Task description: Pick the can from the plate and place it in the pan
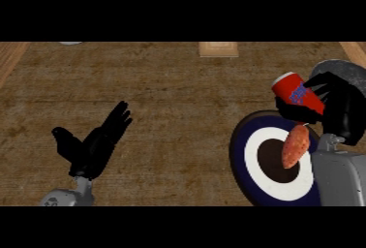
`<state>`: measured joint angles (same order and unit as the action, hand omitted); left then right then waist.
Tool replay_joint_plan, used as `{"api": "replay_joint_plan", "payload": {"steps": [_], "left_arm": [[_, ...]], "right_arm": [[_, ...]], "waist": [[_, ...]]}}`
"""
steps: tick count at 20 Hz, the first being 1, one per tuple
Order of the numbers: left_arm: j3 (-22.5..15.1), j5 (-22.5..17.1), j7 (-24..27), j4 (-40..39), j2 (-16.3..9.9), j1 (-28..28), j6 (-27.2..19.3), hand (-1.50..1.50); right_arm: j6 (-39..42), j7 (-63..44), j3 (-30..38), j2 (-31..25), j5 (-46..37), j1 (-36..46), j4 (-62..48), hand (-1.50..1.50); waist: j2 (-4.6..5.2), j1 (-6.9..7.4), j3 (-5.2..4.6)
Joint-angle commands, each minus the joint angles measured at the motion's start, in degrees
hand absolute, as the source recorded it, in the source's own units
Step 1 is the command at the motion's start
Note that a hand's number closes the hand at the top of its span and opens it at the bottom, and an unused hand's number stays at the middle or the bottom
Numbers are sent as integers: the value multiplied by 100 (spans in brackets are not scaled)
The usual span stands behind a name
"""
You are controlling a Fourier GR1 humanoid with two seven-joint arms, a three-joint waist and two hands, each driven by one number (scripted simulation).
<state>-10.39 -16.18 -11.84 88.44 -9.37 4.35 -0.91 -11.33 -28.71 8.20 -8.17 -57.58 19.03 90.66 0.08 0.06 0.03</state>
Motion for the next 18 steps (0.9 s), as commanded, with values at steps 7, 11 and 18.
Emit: {"api": "replay_joint_plan", "payload": {"steps": [7, 11, 18], "left_arm": [[0, -29, -71, 340, -18, -257, 236, 0], [14, 102, -306, 373, 61, 43, 14, 0], [-62, 53, -204, 290, 161, -49, 179, 0]], "right_arm": [[-1499, 1451, 1134, -1137, 143, 1151, -3105, 150], [-2581, 1921, 1554, -1325, 219, 1310, -4051, 150], [-3287, 3291, 2342, -2174, 989, 1926, -5976, 150]], "waist": [[22, 131, 4], [37, 135, 9], [85, 264, 23]]}}
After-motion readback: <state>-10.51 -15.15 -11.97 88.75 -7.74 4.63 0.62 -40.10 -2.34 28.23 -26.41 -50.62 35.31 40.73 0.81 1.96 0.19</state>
